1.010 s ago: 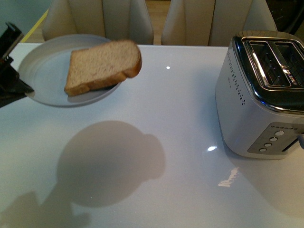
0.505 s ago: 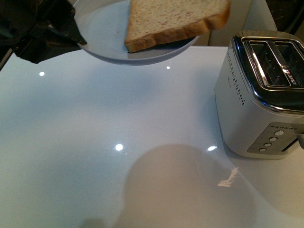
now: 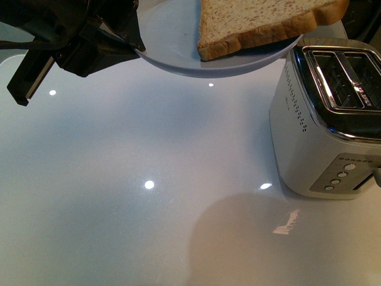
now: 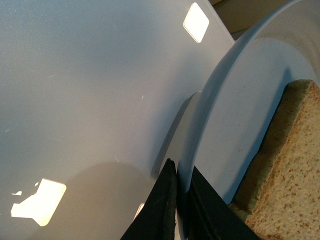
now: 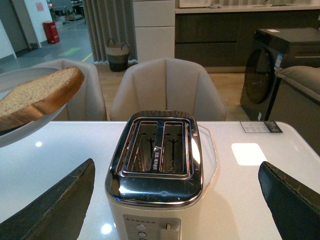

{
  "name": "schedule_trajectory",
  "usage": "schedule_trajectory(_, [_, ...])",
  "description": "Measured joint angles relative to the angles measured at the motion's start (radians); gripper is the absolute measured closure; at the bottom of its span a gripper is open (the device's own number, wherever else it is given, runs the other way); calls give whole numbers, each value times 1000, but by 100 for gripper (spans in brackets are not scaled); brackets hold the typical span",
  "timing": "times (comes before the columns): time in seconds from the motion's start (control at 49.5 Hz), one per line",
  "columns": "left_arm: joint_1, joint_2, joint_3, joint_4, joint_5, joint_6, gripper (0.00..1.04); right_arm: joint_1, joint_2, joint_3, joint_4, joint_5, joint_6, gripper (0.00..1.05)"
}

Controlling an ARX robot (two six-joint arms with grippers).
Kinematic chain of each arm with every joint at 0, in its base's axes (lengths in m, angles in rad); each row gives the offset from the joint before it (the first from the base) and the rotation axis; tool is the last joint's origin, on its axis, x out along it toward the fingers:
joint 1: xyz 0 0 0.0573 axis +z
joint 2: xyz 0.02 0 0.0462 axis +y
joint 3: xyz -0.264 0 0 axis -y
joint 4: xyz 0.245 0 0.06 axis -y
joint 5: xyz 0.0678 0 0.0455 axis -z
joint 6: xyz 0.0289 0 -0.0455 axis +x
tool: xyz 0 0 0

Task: Left arm holds plate, right arm toasts bread

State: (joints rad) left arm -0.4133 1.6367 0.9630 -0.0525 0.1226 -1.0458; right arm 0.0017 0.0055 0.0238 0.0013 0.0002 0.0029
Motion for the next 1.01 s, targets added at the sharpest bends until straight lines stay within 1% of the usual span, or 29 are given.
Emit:
schedule_trajectory(0.121, [0, 0, 0, 0, 0, 0, 102, 0, 0, 0, 0, -1, 0, 9])
schedule_trajectory(0.141, [0, 0, 0, 0, 0, 0, 102, -10, 17, 8, -29, -40, -16, 9])
schedule_trajectory(0.162, [0, 0, 0, 0, 0, 0, 102, -31, 44, 34, -97, -115, -30, 9])
schedule_trajectory(0.182, [0, 0, 0, 0, 0, 0, 102, -44, 63, 49, -138, -151, -40, 9])
schedule_trajectory(0.202, [0, 0, 0, 0, -1, 0, 102, -70, 113, 80, -218, -217, -70, 9])
schedule_trajectory(0.222, [1, 0, 0, 0, -2, 0, 102, -82, 140, 97, -256, -250, -81, 9])
schedule_trajectory(0.263, [0, -1, 0, 0, -3, -2, 102, -118, 243, 151, -383, -366, -113, 9])
schedule_trajectory(0.283, [-1, -1, 0, 0, -2, -2, 102, -124, 264, 159, -409, -388, -118, 9])
schedule_trajectory(0.323, [-4, -2, 2, 0, 5, -3, 102, -147, 323, 176, -478, -474, -138, 9])
schedule_trajectory(0.384, [-4, -2, 2, 0, 5, -3, 102, -167, 356, 189, -481, -527, -141, 9])
schedule_trajectory(0.465, [-2, -3, 2, 0, -4, -4, 102, -195, 384, 215, -449, -567, -133, 9])
schedule_trajectory(0.606, [-2, -3, 3, 0, -1, -4, 102, -218, 449, 265, -361, -593, -90, 9])
schedule_trajectory(0.727, [-3, -3, 3, 0, 0, -4, 102, -195, 512, 291, -288, -576, -24, 9])
schedule_trajectory(0.808, [-3, -3, 3, 0, 0, -4, 102, -153, 558, 311, -225, -547, 33, 9])
schedule_trajectory(0.869, [-3, -3, 3, 0, 0, -4, 102, -83, 636, 348, -115, -484, 116, 9])
schedule_trajectory(1.01, [-3, -3, 3, 0, 0, -4, 102, 14, 770, 418, 40, -405, 236, 9])
